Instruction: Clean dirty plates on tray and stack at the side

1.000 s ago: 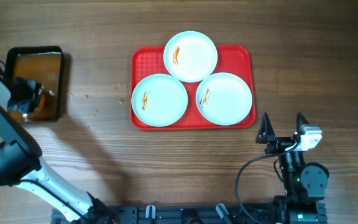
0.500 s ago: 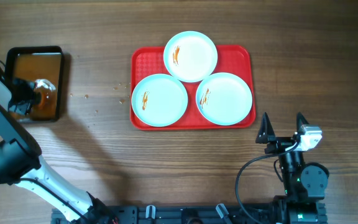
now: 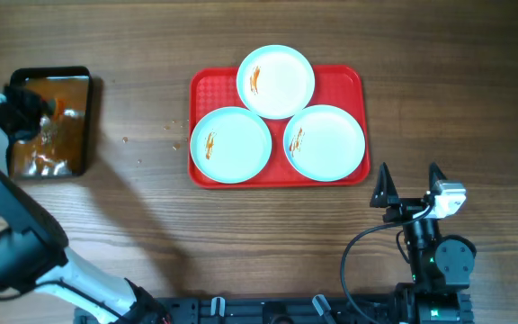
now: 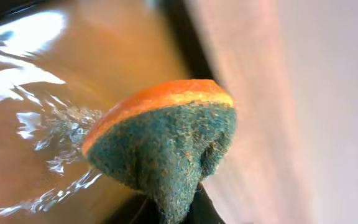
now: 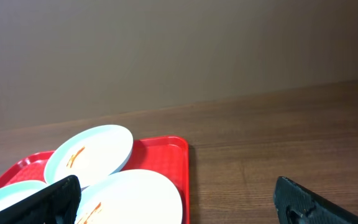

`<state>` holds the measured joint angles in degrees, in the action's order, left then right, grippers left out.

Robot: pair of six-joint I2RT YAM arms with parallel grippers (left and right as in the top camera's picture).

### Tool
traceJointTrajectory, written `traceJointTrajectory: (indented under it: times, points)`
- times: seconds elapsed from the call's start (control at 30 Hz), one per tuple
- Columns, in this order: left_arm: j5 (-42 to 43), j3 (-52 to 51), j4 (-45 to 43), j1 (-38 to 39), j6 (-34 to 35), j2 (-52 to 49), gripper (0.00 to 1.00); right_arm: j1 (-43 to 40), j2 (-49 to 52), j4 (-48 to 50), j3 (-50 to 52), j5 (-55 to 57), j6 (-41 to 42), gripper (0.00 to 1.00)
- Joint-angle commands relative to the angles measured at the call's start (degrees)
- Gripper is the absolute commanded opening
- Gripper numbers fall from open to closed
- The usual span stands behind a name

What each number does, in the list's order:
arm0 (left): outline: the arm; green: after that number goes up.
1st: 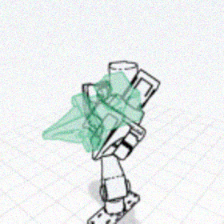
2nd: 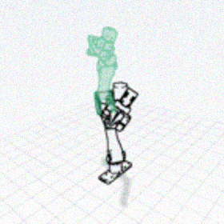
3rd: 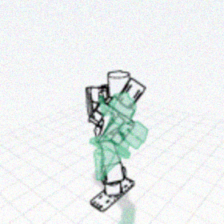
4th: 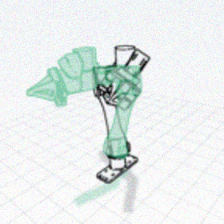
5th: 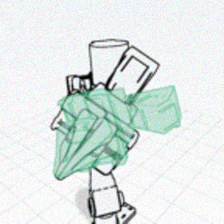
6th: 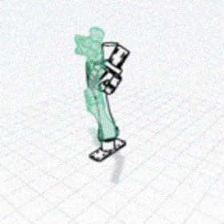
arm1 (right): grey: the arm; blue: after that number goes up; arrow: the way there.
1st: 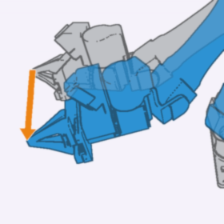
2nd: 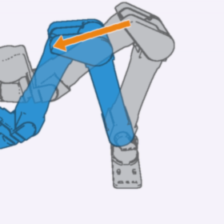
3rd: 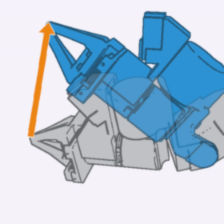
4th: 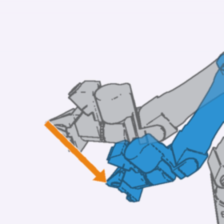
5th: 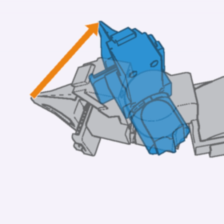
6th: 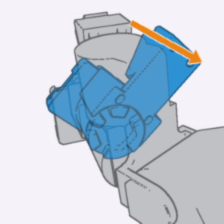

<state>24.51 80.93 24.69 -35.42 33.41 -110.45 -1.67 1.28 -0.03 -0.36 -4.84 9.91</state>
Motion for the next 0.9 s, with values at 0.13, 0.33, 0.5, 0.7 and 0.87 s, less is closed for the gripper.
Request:
traceJointTrajectory:
  times: [0.13, 0.33, 0.5, 0.7, 0.87]
  points:
    - [1.55, 0.31, -0.09, 0.00, -0.26, 2.01, 0.04, -0.22, -0.26, 0.17, 0.07, 0.57, -0.76, 1.00]
    - [-9.16, 0.28, 3.45, -0.09, -7.23, -1.97, 0.04, -0.22, -0.26, 0.17, 0.07, 0.59, -0.76, 1.00]
    - [-4.61, 0.33, 4.85, -0.13, -7.50, -3.80, 0.04, -0.22, -0.26, 0.17, 0.07, 0.57, -0.76, 1.00]
    - [26.99, 0.33, -3.04, -3.67, 3.93, -1.64, 0.04, -0.22, -0.26, 0.17, 0.07, 0.57, -0.74, 1.00]
    - [37.16, 0.33, -5.42, -7.85, 21.40, -1.62, 0.04, -0.22, -0.26, 0.17, 0.07, 0.57, -0.76, 1.00]
